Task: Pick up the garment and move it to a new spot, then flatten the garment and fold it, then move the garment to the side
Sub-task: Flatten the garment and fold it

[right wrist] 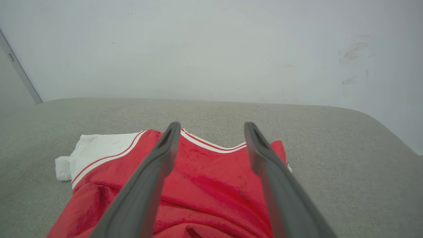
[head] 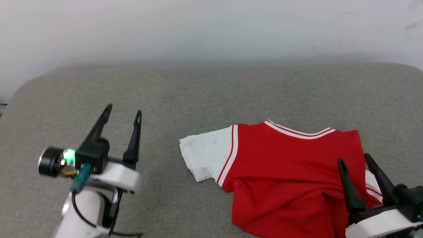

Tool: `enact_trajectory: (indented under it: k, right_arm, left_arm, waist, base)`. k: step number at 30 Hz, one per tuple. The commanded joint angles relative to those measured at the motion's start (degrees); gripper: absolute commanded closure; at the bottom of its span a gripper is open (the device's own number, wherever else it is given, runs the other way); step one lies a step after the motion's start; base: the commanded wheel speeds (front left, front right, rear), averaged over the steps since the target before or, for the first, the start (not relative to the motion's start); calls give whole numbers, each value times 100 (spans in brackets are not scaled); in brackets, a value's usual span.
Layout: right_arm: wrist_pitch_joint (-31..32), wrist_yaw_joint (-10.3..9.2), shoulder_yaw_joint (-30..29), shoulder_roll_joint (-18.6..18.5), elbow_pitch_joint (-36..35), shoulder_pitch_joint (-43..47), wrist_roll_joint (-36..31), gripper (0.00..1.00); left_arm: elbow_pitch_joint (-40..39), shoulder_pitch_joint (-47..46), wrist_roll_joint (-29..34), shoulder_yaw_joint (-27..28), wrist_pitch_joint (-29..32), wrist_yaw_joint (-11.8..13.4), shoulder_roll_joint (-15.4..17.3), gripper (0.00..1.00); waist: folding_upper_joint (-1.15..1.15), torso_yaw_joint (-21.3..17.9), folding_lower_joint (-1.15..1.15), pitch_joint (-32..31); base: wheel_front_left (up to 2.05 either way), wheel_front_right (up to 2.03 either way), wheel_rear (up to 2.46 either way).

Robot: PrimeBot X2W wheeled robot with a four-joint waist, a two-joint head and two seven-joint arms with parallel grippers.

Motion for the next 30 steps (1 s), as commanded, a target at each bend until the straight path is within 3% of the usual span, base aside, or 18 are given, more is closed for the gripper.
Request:
enact_trajectory:
  k: [1,5,10,18,22,30]
  right_arm:
    - [-15,-6,35,53,-51,69,-48,0]
    - [-74,-5,170,126,9,45,-106,0]
    - [-108,-5,254,127,82,-89,-132,0]
    - [-182,-5,410,115,164,-333,-207,0]
    - [-222,-5,476,123,210,-486,-243,0]
    - [-286,-5,608,143,350,-758,-259,0]
  left_arm:
    - [63,-249,-54,-31,57,-91,59,0]
    - [275,-944,-213,-260,577,-379,273,0]
    - [450,-1726,-751,-757,1660,-506,519,0]
    - [668,-2828,-2378,-2401,3929,-509,1273,0]
    - [774,-3250,-3105,-3170,4788,-510,1569,0]
    - [1196,-3923,-3878,-4328,5589,-511,1978,0]
  waist:
    - [0,-38,0,51]
    - [0,-125,0,157]
    - [0,-240,0,310]
    - [0,-442,0,648]
    - [0,-558,0,844]
    - [0,-793,0,1229]
  base:
    - [0,0,0]
    - [0,0,0]
    - [0,0,0]
    - [0,0,0]
    - [0,0,0]
    - [0,0,0]
